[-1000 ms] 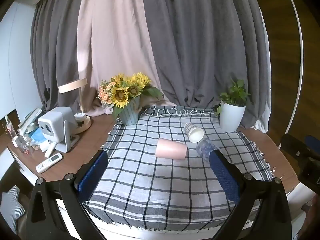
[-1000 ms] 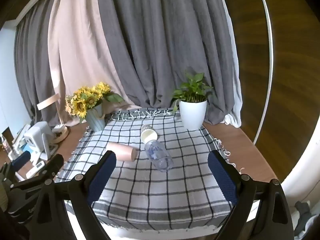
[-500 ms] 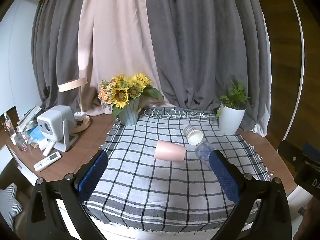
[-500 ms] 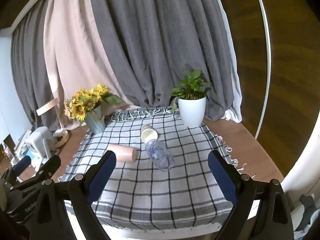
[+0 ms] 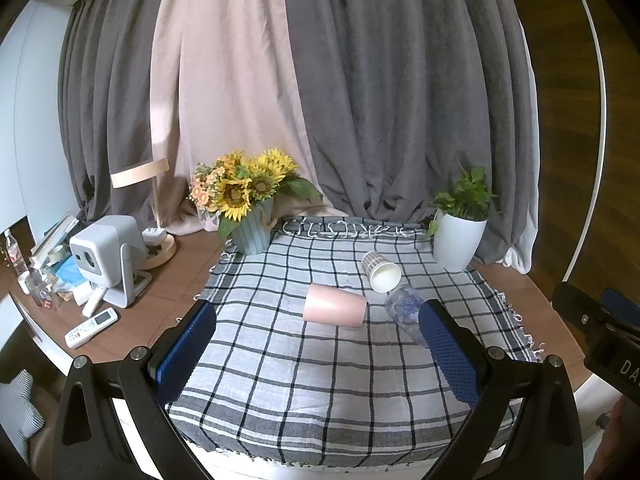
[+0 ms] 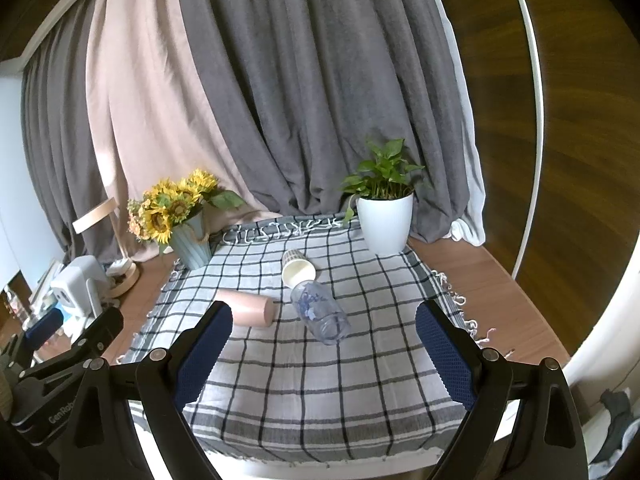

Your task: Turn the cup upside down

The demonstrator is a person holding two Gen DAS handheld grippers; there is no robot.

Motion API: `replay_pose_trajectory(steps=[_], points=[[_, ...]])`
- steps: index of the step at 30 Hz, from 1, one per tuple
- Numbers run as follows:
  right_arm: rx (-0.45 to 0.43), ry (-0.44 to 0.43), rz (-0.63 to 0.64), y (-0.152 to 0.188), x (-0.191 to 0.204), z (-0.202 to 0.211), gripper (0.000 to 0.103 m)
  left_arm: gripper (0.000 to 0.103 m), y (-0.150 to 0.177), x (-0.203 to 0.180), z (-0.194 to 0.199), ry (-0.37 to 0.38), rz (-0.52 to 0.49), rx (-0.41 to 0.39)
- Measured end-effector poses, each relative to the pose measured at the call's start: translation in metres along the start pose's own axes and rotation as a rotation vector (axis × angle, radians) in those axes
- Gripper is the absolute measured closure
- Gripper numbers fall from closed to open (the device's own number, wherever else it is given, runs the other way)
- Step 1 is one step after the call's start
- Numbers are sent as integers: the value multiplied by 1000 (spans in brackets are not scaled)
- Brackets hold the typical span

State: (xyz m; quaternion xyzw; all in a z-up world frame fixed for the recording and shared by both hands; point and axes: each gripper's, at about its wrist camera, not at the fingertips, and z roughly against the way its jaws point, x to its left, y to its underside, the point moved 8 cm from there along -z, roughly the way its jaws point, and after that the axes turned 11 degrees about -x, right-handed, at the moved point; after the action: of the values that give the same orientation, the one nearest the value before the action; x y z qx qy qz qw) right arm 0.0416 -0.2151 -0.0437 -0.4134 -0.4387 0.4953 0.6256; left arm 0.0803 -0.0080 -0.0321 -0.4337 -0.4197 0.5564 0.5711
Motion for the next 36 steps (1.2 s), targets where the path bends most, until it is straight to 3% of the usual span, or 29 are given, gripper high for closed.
replay_pose_trajectory(steps=[36], points=[[2, -3, -13, -1, -4, -3, 10, 0, 1, -9, 0, 3, -1, 3]])
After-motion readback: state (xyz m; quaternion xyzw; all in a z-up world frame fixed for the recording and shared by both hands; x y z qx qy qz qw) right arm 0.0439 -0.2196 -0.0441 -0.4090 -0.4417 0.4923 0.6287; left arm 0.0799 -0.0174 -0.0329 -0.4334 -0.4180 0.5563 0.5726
